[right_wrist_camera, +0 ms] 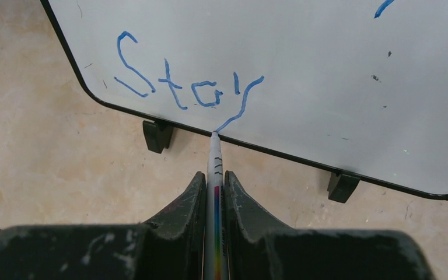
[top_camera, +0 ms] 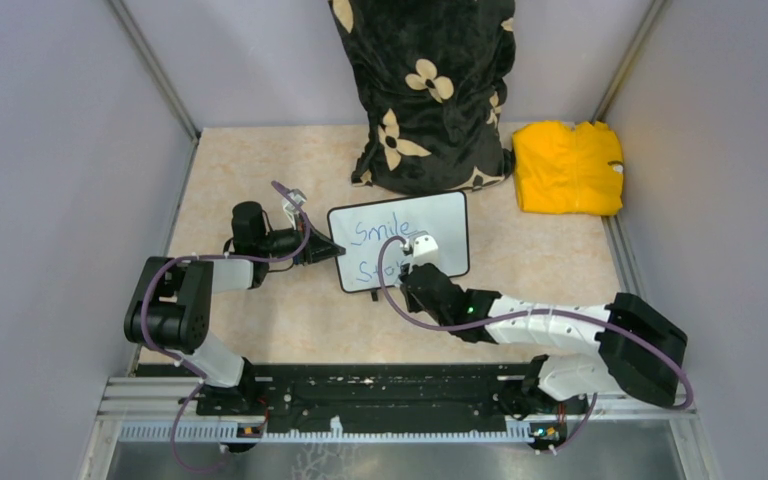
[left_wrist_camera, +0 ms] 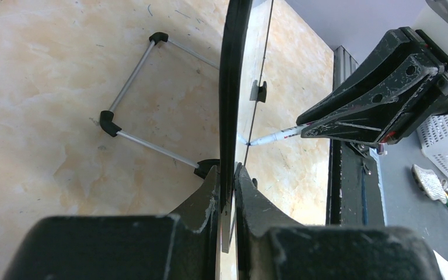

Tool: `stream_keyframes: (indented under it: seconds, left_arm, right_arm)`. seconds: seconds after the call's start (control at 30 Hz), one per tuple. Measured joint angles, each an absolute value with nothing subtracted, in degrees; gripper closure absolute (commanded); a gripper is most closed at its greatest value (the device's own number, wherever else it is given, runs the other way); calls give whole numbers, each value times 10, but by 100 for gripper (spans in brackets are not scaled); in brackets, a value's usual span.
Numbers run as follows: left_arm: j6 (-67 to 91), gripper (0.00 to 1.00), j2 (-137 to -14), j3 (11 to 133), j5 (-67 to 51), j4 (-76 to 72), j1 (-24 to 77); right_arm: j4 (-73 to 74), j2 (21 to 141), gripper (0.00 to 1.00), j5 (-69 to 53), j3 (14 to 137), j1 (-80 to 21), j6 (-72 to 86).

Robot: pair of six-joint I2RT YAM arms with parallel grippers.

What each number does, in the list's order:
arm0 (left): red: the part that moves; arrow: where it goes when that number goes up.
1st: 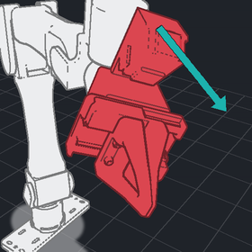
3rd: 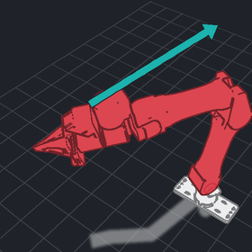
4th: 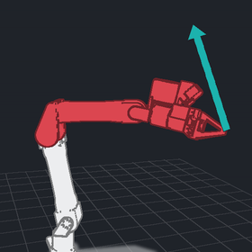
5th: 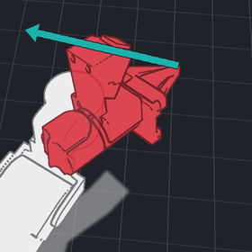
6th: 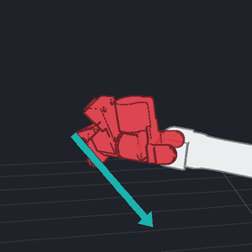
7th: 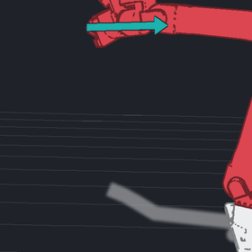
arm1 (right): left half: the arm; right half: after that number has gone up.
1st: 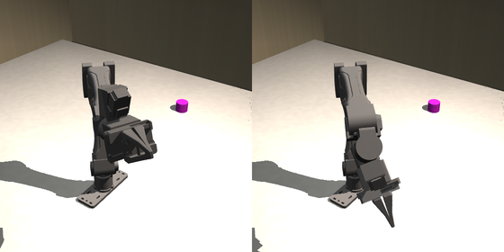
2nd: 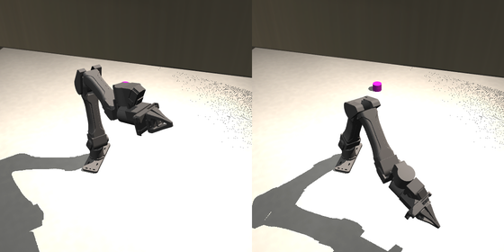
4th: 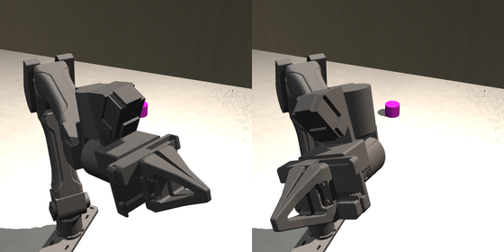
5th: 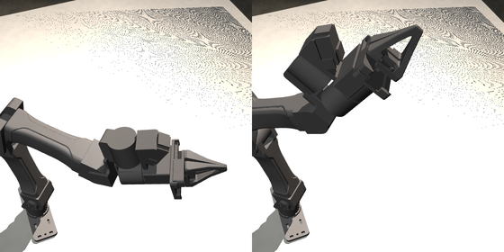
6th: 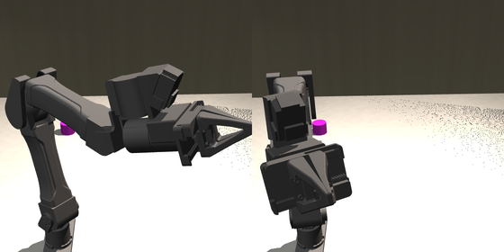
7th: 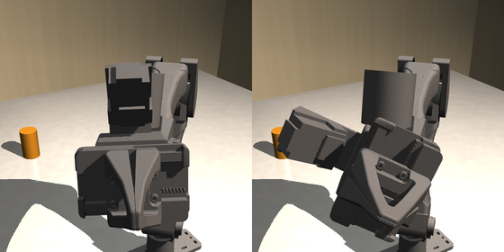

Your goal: Write a sentence on the whiteboard

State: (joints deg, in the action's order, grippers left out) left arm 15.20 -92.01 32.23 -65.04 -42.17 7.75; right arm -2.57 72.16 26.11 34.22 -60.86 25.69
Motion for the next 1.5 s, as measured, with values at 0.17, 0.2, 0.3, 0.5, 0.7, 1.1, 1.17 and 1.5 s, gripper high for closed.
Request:
stream_keyframes:
  seconds: [0.17, 0.2, 0.3, 0.5, 0.7, 1.1, 1.17, 1.5]
  left_arm:
    - [151, 100, -920, 322, -650, -422, 77]
    - [152, 100, -920, 322, -650, -421, 77]
    - [152, 100, -920, 322, -650, -420, 77]
    - [151, 100, -920, 322, -650, -419, 77]
    - [151, 100, -920, 322, -650, -419, 77]
    - [151, 100, -920, 322, -650, -418, 77]
    - [150, 100, -920, 322, -650, -418, 77]
    - [149, 100, -920, 325, -650, -413, 77]
  right_arm:
    - [-21, 719, 100, 260, 347, -609, 256]
    - [-16, 714, 100, 261, 347, -609, 256]
    - [-1, 681, 100, 268, 347, -608, 252]
    - [4, 577, 100, 322, 345, -608, 228]
    - [-22, 528, 100, 352, 318, -594, 192]
    - [-89, 575, 100, 350, 304, -588, 150]
    - [-92, 587, 100, 352, 304, -588, 150]
    - [-112, 617, 100, 373, 304, -588, 154]
